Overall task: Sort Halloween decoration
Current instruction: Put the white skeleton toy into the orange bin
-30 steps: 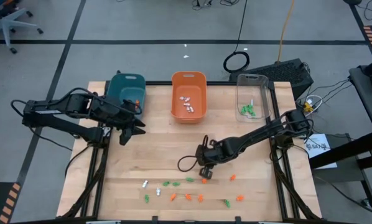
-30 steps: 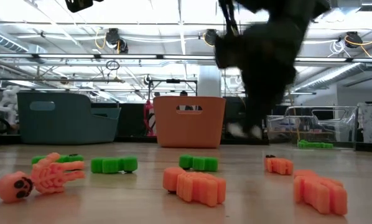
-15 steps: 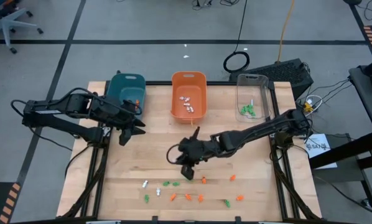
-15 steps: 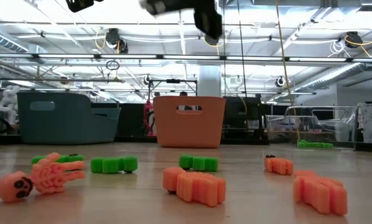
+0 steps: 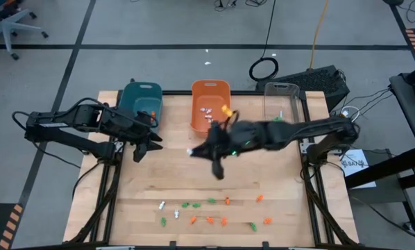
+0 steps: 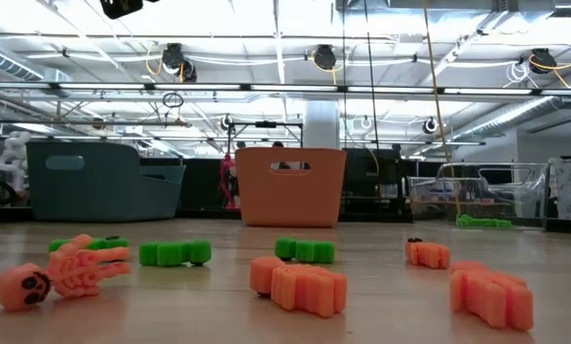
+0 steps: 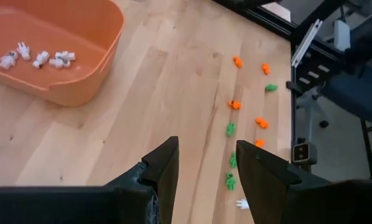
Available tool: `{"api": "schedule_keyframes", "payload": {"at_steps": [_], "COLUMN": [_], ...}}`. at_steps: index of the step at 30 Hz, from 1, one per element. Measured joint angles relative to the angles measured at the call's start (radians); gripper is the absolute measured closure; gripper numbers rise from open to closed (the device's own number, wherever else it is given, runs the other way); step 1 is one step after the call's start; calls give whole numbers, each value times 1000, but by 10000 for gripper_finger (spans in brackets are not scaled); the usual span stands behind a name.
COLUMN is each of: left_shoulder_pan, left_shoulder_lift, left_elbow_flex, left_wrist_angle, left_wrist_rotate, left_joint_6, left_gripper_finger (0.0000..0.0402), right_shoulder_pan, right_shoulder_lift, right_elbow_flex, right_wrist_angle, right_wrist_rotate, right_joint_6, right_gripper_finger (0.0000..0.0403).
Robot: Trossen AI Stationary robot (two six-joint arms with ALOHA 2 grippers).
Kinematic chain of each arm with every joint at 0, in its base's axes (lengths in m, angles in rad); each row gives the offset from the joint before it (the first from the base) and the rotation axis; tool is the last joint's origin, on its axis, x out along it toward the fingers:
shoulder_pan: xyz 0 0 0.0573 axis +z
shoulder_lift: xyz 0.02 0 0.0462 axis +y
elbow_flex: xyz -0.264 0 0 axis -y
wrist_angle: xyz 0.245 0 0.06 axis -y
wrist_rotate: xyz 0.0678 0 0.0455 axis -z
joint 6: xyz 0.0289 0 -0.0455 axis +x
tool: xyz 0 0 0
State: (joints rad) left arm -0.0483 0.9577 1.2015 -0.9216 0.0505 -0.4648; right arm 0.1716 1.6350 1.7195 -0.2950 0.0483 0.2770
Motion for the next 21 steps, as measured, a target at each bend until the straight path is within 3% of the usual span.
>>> {"api": "schedule_keyframes", "payload": {"at_steps": [7,21], "left_shoulder_pan": [0,0], "left_shoulder_lift": [0,12], "left_elbow_flex": [0,0], "left_wrist_angle": [65,153], "left_wrist_rotate": [-12,-247], "left_joint_6": [8,112], "left_gripper_finger": [243,243], "right_shoulder_pan": [-50,-110], "right_shoulder_lift": [-163,-335], "right_elbow_flex": [0,0], "right_wrist_angle": [-64,-144], "right_wrist_rotate": [0,-80], "right_joint_6": [-201,-769], "right_gripper_finger": [399,399]}}
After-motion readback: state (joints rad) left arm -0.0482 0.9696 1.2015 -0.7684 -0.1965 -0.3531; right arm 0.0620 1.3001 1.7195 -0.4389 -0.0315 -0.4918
